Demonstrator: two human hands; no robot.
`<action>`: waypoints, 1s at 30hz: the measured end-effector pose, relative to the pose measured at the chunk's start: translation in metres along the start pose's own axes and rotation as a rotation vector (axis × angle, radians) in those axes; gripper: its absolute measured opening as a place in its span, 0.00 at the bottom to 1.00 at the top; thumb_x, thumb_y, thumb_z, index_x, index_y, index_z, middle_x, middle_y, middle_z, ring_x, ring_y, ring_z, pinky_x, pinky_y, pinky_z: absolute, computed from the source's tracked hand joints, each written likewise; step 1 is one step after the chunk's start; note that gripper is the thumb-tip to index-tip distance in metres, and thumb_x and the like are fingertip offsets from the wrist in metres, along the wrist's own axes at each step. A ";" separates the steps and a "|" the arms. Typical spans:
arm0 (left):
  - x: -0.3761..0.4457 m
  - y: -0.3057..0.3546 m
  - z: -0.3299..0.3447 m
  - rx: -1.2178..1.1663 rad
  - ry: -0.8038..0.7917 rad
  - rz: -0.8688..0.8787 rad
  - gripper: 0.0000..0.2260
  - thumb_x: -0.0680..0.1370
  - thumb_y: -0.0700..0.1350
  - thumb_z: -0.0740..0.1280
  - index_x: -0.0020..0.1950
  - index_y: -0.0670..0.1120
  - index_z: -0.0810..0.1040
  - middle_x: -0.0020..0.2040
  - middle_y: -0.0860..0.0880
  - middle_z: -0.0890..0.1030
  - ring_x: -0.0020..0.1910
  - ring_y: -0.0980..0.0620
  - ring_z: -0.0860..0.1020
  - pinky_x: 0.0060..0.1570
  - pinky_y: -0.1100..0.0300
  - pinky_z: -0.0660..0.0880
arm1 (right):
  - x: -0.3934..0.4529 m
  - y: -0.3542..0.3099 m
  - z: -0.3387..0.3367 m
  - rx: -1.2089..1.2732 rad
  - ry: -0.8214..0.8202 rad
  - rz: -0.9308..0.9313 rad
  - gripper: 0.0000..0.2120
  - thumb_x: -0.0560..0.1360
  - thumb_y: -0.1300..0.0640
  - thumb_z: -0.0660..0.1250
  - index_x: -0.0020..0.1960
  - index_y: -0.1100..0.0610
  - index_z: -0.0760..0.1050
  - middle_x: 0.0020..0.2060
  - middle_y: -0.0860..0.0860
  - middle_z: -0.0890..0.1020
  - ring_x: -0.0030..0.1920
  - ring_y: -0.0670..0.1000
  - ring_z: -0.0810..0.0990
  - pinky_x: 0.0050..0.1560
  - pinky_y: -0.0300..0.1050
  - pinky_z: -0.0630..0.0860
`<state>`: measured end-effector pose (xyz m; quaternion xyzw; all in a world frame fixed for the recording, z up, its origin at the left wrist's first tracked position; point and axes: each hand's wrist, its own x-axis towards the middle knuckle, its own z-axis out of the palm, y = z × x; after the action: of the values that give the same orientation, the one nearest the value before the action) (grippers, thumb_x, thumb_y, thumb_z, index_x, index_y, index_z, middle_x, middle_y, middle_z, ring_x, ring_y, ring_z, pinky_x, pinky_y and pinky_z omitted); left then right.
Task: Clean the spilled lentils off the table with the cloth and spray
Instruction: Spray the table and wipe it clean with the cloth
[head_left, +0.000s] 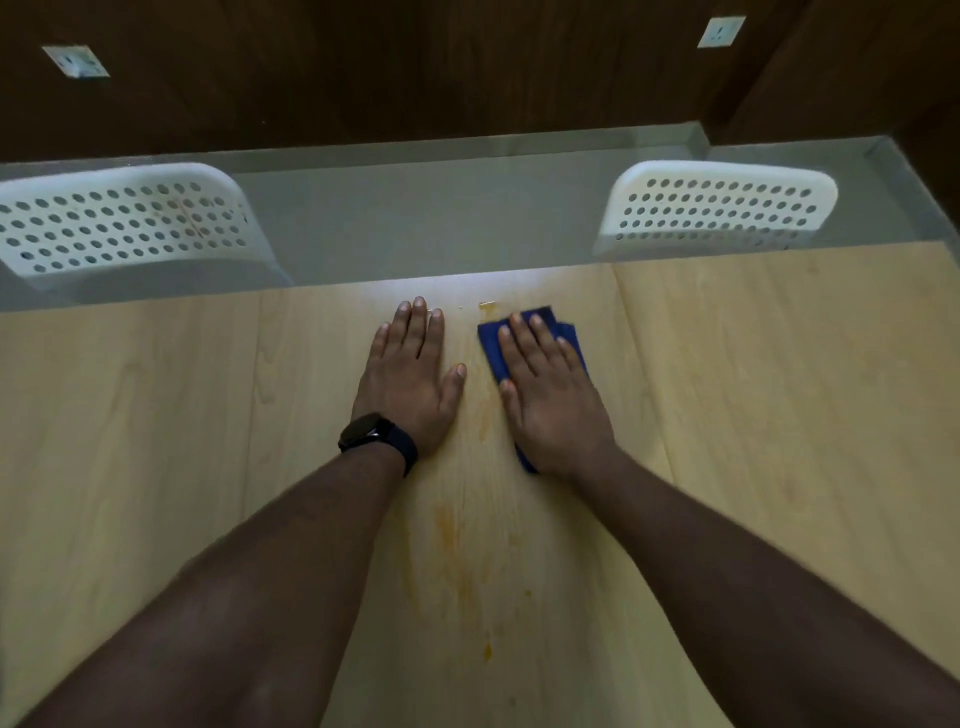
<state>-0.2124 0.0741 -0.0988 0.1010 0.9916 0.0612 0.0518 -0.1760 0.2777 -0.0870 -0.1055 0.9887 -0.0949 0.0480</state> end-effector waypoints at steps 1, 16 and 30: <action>0.001 0.001 -0.001 -0.008 -0.005 -0.003 0.35 0.82 0.62 0.41 0.86 0.46 0.43 0.86 0.45 0.43 0.84 0.48 0.41 0.83 0.48 0.43 | -0.010 0.007 -0.003 0.004 -0.019 -0.029 0.30 0.86 0.45 0.43 0.86 0.52 0.43 0.85 0.49 0.44 0.84 0.48 0.39 0.84 0.54 0.46; 0.001 0.000 -0.001 -0.010 -0.015 -0.001 0.36 0.82 0.62 0.43 0.86 0.44 0.45 0.86 0.45 0.44 0.84 0.48 0.42 0.82 0.47 0.45 | 0.068 -0.013 -0.007 -0.001 0.001 -0.006 0.31 0.86 0.45 0.44 0.86 0.54 0.45 0.85 0.51 0.47 0.85 0.51 0.42 0.84 0.55 0.47; 0.002 0.000 0.000 -0.020 -0.001 -0.004 0.34 0.83 0.60 0.44 0.85 0.44 0.45 0.86 0.45 0.44 0.84 0.48 0.42 0.82 0.47 0.45 | 0.097 0.016 -0.013 -0.032 0.029 0.082 0.30 0.86 0.45 0.45 0.86 0.54 0.48 0.85 0.51 0.51 0.85 0.52 0.46 0.83 0.56 0.49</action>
<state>-0.2142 0.0746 -0.0984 0.0985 0.9911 0.0712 0.0535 -0.2753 0.2745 -0.0848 -0.0641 0.9942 -0.0785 0.0359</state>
